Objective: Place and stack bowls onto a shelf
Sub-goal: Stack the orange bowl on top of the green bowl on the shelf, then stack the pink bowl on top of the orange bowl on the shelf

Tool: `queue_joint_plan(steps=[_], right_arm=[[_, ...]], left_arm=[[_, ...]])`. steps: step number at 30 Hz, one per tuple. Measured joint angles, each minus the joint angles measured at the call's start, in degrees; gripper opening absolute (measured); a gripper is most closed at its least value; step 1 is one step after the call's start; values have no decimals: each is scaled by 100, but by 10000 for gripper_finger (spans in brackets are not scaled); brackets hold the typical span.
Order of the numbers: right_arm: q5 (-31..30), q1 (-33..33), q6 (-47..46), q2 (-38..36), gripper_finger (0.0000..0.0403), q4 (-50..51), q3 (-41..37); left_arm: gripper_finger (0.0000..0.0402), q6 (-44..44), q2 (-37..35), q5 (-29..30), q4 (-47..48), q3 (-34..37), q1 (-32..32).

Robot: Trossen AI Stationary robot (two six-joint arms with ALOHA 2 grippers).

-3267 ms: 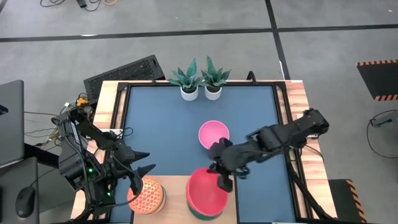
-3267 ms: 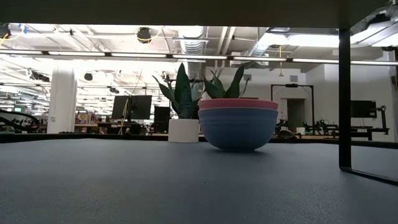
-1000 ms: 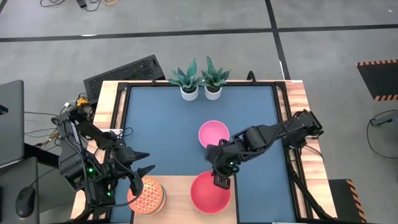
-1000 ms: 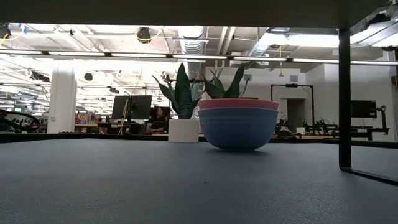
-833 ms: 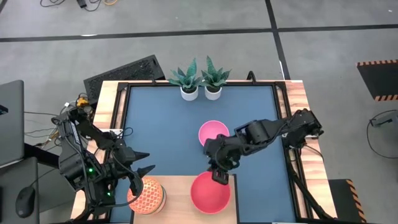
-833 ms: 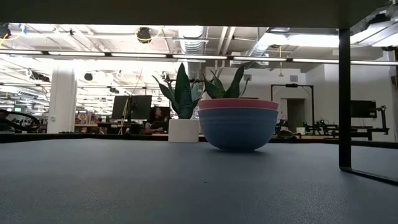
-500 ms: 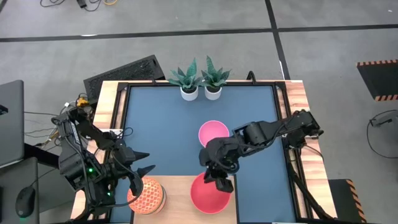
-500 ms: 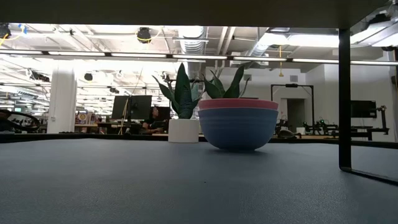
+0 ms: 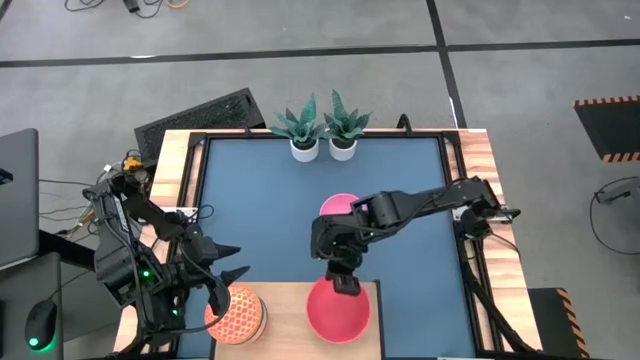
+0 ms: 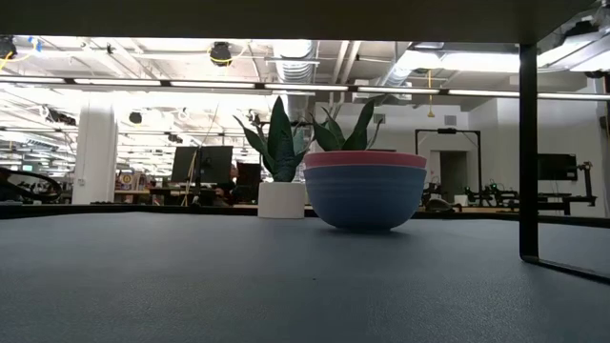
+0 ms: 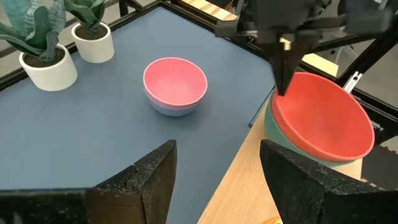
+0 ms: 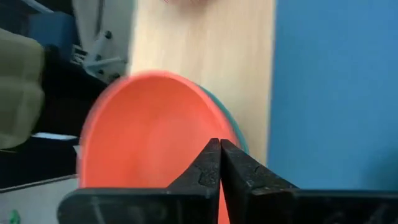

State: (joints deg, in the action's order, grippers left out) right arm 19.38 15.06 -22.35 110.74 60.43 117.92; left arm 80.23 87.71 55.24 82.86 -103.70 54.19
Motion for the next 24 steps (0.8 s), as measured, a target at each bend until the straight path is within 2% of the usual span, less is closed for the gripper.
queue_joint_plan(steps=[6, 8, 13, 17, 20, 22, 24], right_arm=[[-32, -101, -22, -83, 49, 62, -7], [-242, -142, -24, -214, 48, 150, -7], [-1319, -301, -96, -570, 51, 756, -1], [-2173, -507, -327, -660, 65, 1811, -1], [-2868, -761, -657, -633, 92, 2861, -5], [-3231, -943, -744, -584, 119, 2926, -178], [-3305, -1103, -692, -614, 152, 2771, -504]], left_arm=[[215, 4, 2, -82, -9, 0, -1], [215, 4, 2, -82, -7, 0, 0], [215, -9, 2, -80, -6, 0, 0], [215, -4, 4, -80, -7, 0, -2], [215, -4, 4, -105, -7, 0, -2], [215, 30, 4, -106, -7, 0, 0], [215, 48, 4, -106, -7, 0, 0]])
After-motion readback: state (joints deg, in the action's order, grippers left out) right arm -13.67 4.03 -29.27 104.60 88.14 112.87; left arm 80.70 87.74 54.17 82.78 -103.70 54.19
